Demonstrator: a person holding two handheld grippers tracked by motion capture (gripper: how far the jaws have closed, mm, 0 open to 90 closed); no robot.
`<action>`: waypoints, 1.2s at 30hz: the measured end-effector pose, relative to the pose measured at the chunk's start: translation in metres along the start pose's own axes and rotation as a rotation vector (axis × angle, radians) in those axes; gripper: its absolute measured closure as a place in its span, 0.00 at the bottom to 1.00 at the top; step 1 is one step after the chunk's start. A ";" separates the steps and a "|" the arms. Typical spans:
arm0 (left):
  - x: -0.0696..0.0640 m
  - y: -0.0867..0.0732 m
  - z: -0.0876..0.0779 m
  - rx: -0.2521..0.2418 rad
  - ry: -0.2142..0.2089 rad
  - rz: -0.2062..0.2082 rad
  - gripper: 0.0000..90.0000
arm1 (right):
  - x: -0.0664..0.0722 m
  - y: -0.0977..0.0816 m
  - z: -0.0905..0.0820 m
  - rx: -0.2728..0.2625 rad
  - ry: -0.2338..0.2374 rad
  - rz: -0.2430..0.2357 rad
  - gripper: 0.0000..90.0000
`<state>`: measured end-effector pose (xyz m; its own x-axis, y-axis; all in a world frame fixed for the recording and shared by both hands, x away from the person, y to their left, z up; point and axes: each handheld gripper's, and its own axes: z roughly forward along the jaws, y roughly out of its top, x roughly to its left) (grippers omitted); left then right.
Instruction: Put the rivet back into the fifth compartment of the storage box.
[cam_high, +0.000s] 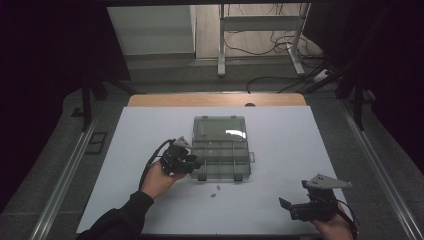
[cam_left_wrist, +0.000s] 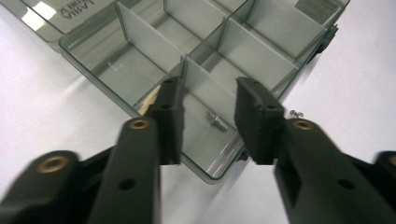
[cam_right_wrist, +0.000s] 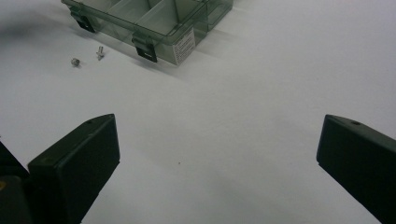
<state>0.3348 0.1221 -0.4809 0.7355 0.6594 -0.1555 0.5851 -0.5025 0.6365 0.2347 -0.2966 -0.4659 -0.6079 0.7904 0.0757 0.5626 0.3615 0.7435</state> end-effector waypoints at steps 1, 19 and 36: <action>-0.001 0.000 -0.001 -0.006 0.005 0.006 0.62 | 0.000 0.000 0.000 0.001 0.001 0.000 0.00; -0.009 -0.004 -0.010 -0.026 -0.016 0.009 0.11 | 0.000 0.000 0.001 0.008 0.001 -0.001 0.00; -0.026 -0.008 -0.020 -0.078 -0.101 0.077 0.00 | 0.000 0.000 0.000 0.010 0.000 -0.001 0.00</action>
<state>0.3042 0.1208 -0.4671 0.8099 0.5591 -0.1772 0.5006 -0.5016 0.7056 0.2349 -0.2962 -0.4660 -0.6084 0.7901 0.0747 0.5676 0.3673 0.7368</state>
